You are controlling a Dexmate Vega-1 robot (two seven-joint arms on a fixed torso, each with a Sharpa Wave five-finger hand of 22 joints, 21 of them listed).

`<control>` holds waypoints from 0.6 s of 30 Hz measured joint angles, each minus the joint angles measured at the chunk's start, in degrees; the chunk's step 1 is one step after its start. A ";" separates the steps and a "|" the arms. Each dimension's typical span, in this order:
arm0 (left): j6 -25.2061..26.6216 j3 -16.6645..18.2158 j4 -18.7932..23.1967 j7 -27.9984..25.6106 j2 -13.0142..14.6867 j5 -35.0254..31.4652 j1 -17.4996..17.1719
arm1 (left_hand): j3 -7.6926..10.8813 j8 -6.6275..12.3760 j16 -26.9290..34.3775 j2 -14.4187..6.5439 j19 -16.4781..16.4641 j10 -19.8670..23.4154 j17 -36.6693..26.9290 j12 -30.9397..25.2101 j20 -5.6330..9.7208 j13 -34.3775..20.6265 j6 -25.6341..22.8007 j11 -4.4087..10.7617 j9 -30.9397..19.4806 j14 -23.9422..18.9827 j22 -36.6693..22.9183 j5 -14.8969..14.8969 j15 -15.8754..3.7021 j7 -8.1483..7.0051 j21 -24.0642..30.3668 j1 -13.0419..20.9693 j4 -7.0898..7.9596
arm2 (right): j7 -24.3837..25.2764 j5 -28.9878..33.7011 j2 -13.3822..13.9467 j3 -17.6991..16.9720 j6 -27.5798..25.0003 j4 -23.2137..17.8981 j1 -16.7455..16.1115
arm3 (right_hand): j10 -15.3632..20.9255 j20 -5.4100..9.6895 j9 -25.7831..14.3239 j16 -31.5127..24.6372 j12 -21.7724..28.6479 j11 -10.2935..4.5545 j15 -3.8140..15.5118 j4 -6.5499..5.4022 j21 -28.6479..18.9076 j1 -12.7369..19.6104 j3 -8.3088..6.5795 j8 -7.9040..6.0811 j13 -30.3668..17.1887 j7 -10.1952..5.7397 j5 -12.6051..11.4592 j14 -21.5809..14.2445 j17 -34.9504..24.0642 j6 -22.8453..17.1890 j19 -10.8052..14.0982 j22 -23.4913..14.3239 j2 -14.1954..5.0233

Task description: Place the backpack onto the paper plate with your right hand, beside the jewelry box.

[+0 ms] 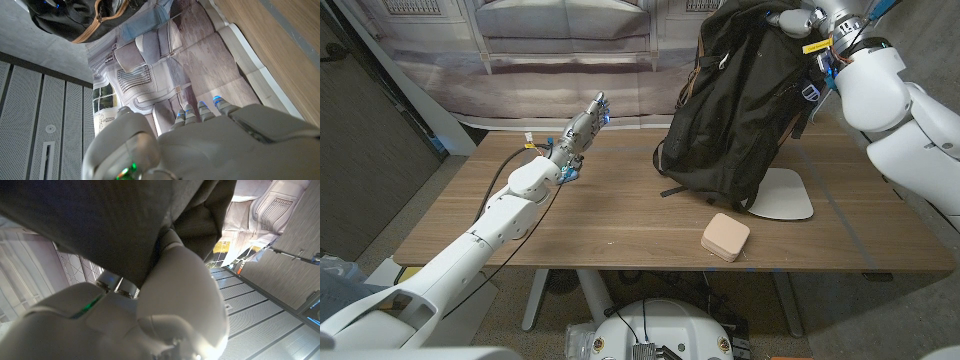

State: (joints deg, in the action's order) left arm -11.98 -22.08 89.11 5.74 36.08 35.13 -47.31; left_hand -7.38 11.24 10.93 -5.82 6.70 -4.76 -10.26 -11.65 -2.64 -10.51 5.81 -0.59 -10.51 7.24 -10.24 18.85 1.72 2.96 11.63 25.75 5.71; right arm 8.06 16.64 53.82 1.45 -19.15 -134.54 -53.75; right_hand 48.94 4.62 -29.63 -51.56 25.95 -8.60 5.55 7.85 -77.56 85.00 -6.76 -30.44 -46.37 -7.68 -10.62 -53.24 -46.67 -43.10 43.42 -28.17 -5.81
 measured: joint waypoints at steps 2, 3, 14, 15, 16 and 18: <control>0.22 -0.21 0.07 -0.02 -0.07 -0.13 0.23 | -0.05 0.00 0.00 0.00 0.00 0.00 0.00 0.00 0.00 0.00 0.00 0.00 0.00 0.00 0.00 0.00 0.00 0.00 0.00 0.00 0.05 | -0.43 -1.06 0.26 -1.51 0.92 -0.12 -1.11 | 0.00 0.00 0.00 -0.28 0.00 0.00 0.00 -0.05 0.00 0.00 0.05 0.00 0.00 0.00 0.00 0.00 0.13 0.00 0.00 0.03 0.00; 0.24 -0.27 0.09 -0.03 -0.10 -0.14 0.30 | -0.05 0.00 0.00 0.00 0.00 0.00 0.00 0.00 0.00 0.00 0.00 0.00 0.00 0.00 0.00 0.00 0.00 0.00 0.00 0.00 0.05 | -0.64 -1.55 0.32 -1.99 1.33 -0.19 -1.49 | 0.00 0.00 0.00 -0.33 0.00 0.00 0.00 -0.05 0.00 0.00 0.05 0.00 0.00 0.00 0.00 0.00 0.14 0.00 0.00 0.03 0.00; 1.09 -0.97 0.13 -0.03 -0.42 -0.56 1.09 | -0.05 0.00 0.00 0.00 0.00 0.00 0.00 0.00 0.00 0.00 0.00 0.00 0.00 0.00 0.00 0.00 0.00 0.00 0.00 0.00 0.05 | -2.46 -3.74 0.46 -8.73 2.92 -1.43 -6.41 | -0.01 -0.21 0.01 -0.47 -0.67 0.00 0.00 -0.05 -0.66 0.00 0.05 0.43 -0.26 0.00 0.01 0.00 0.11 0.00 -0.62 0.49 0.00; 1.16 -1.07 0.13 -0.04 -0.48 -0.62 1.21 | -0.05 0.00 0.00 0.00 0.00 0.00 0.00 0.00 0.00 0.00 0.00 0.00 0.00 0.00 0.00 0.00 0.00 0.00 0.00 0.00 0.05 | -2.77 -3.95 0.36 -9.34 3.15 -1.56 -6.85 | 0.00 -0.21 0.01 -0.47 -0.67 0.00 0.00 -0.05 -0.66 0.00 0.05 0.43 -0.26 0.00 0.01 0.00 0.12 0.01 -0.62 0.54 0.00; 1.23 -1.08 0.13 -0.04 -0.49 -0.64 1.22 | -0.05 0.00 0.00 0.00 0.00 0.00 0.00 0.00 0.00 0.00 0.00 0.00 0.00 0.00 0.00 0.00 0.00 0.00 0.00 0.00 0.05 | -2.85 -4.01 0.30 -9.65 3.22 -1.61 -7.07 | -0.01 -0.21 0.01 -0.47 -0.67 0.00 0.00 -0.05 -0.66 0.00 0.05 0.43 -0.26 0.01 0.01 0.00 0.12 0.01 -0.61 0.56 0.00; 1.37 -1.21 0.13 -0.04 -0.55 -0.69 1.36 | -0.05 0.00 0.00 0.00 0.00 0.00 0.00 0.00 0.00 0.00 0.00 0.00 0.00 0.00 0.00 0.00 0.00 0.00 0.00 0.00 0.05 | -3.20 -4.22 0.06 -10.71 3.60 -1.73 -7.83 | -0.01 -0.21 0.01 -0.51 -0.67 0.00 0.00 -0.05 -0.66 0.00 0.05 0.43 -0.41 0.01 0.03 0.00 0.18 0.00 -0.62 0.56 0.00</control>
State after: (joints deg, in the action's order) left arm -10.61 -23.29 89.24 5.70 35.53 34.44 -45.95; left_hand -7.42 11.24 10.93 -5.82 6.70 -4.76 -10.25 -11.65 -2.64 -10.51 5.82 -0.59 -10.51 7.24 -10.25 18.85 1.72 2.96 11.63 25.75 5.76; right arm 4.86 12.42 53.88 -9.26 -15.54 -136.27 -61.58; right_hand 48.93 4.40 -29.62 -52.07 25.28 -8.59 5.55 7.80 -78.22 85.01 -6.70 -30.01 -46.78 -7.67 -10.59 -53.24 -46.49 -43.10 42.81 -27.61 -5.82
